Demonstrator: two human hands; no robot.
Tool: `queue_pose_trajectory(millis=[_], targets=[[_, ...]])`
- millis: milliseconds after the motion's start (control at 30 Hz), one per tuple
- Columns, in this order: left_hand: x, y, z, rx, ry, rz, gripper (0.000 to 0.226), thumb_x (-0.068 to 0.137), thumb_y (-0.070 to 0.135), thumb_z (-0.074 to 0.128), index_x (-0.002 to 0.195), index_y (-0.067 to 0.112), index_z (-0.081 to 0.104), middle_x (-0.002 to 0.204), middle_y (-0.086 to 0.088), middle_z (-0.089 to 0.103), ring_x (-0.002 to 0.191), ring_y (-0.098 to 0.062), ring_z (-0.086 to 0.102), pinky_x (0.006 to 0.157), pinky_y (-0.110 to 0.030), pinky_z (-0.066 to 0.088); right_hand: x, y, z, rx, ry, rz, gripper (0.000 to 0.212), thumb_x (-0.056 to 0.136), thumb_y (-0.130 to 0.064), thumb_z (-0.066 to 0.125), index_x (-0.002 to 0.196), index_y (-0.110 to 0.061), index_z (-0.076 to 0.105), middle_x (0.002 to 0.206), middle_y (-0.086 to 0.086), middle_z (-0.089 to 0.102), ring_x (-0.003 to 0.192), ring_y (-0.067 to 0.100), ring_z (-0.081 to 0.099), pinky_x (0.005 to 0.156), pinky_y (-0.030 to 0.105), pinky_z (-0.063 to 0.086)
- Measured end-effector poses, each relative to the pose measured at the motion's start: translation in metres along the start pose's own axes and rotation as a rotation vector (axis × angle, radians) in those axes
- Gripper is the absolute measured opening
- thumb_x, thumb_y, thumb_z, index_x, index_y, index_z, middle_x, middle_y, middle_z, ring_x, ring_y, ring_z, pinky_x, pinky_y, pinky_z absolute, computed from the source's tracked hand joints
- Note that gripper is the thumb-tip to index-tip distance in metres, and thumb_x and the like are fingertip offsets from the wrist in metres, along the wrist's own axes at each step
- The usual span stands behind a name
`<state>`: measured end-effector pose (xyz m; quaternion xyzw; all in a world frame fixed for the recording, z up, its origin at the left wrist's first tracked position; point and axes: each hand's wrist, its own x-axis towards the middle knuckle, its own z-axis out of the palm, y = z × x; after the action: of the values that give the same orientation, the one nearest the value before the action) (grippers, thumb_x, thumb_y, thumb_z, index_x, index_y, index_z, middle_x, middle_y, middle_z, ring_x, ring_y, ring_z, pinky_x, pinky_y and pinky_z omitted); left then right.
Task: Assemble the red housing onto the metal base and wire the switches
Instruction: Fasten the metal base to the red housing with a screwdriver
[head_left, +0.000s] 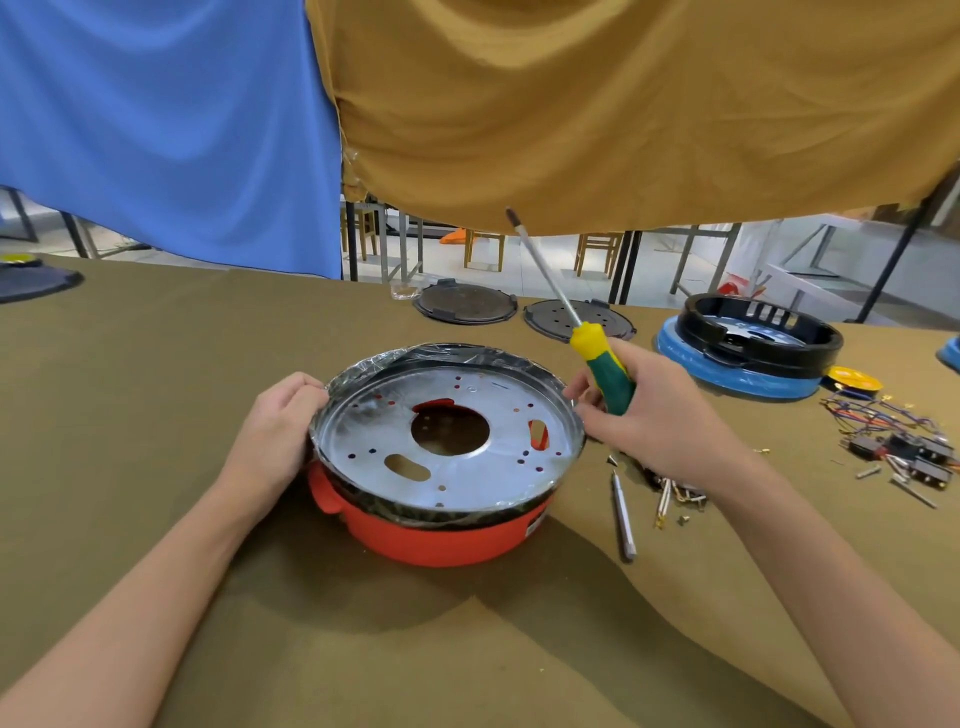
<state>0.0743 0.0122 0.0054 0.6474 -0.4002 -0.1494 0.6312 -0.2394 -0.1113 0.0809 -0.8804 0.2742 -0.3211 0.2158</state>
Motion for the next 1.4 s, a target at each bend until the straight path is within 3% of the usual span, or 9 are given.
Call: queue_pose_trajectory(millis=[200,333,500,600,733,900,1267,1400], targets=[[0.004,-0.005,-0.001,-0.001,-0.003,-0.031,0.018,0.077,0.032,0.05,0.067,0.02,0.059,0.062,0.007,0.055,0.062,-0.015,0.049,0.066,-0.036,0.039,0.021,-0.007,-0.006,-0.16,-0.316,-0.004,0.017,0.081,-0.014,0.071,0.087,-0.023,0.059,0.082,-0.025,0.07,0.075,-0.001,0.066,0.07,0.027,0.055],[0.006,-0.007,0.0,-0.006,-0.007,-0.031,0.018,0.076,0.032,0.05,0.067,0.02,0.059,0.061,0.007,0.055,0.059,-0.013,0.049,0.065,-0.036,0.039,0.03,-0.007,-0.009,-0.164,-0.421,0.07,0.02,0.079,-0.017,0.076,0.083,-0.023,0.057,0.083,-0.02,0.073,0.075,0.0,0.068,0.076,0.036,0.057],[0.008,-0.008,-0.001,-0.018,-0.011,-0.027,0.017,0.075,0.033,0.051,0.064,0.023,0.059,0.061,0.007,0.055,0.061,-0.015,0.049,0.065,-0.036,0.039,0.043,-0.015,-0.009,-0.213,-0.565,0.127,0.025,0.077,-0.015,0.078,0.083,-0.015,0.055,0.081,-0.016,0.075,0.068,0.0,0.067,0.067,0.027,0.05],[0.008,-0.008,-0.001,-0.025,-0.011,-0.022,0.017,0.075,0.032,0.051,0.064,0.022,0.06,0.061,0.007,0.055,0.061,-0.016,0.048,0.065,-0.036,0.038,0.046,-0.017,-0.007,-0.239,-0.591,0.153,0.027,0.075,-0.015,0.08,0.083,-0.013,0.054,0.08,-0.014,0.075,0.063,-0.002,0.065,0.062,0.022,0.045],[0.008,-0.009,-0.001,-0.029,-0.013,-0.024,0.017,0.074,0.033,0.051,0.065,0.022,0.061,0.061,0.007,0.055,0.061,-0.015,0.048,0.065,-0.036,0.039,0.05,-0.02,-0.002,-0.277,-0.6,0.164,0.028,0.072,-0.012,0.081,0.08,-0.012,0.055,0.08,-0.009,0.076,0.075,0.009,0.071,0.076,0.034,0.056],[0.008,-0.008,-0.001,-0.029,-0.009,-0.031,0.017,0.074,0.033,0.051,0.065,0.022,0.06,0.06,0.008,0.055,0.06,-0.015,0.048,0.065,-0.036,0.038,0.057,-0.023,0.0,-0.366,-0.655,0.168,0.027,0.071,-0.012,0.082,0.08,-0.012,0.057,0.082,-0.006,0.076,0.079,0.012,0.071,0.082,0.039,0.056],[0.007,-0.006,-0.001,-0.006,0.001,-0.029,0.019,0.075,0.032,0.05,0.066,0.016,0.056,0.057,0.005,0.051,0.057,-0.016,0.044,0.061,-0.035,0.035,0.068,-0.029,0.005,-0.548,-0.692,0.148,0.03,0.068,-0.023,0.084,0.077,-0.017,0.056,0.083,0.006,0.069,0.082,0.027,0.067,0.072,0.036,0.054],[0.006,-0.004,-0.002,-0.026,0.009,-0.038,0.021,0.074,0.03,0.05,0.067,0.011,0.054,0.058,0.002,0.049,0.058,-0.017,0.042,0.061,-0.035,0.034,0.071,-0.03,0.007,-0.561,-0.706,0.155,0.031,0.067,-0.025,0.085,0.081,-0.014,0.059,0.085,0.008,0.069,0.083,0.029,0.067,0.077,0.043,0.056]])
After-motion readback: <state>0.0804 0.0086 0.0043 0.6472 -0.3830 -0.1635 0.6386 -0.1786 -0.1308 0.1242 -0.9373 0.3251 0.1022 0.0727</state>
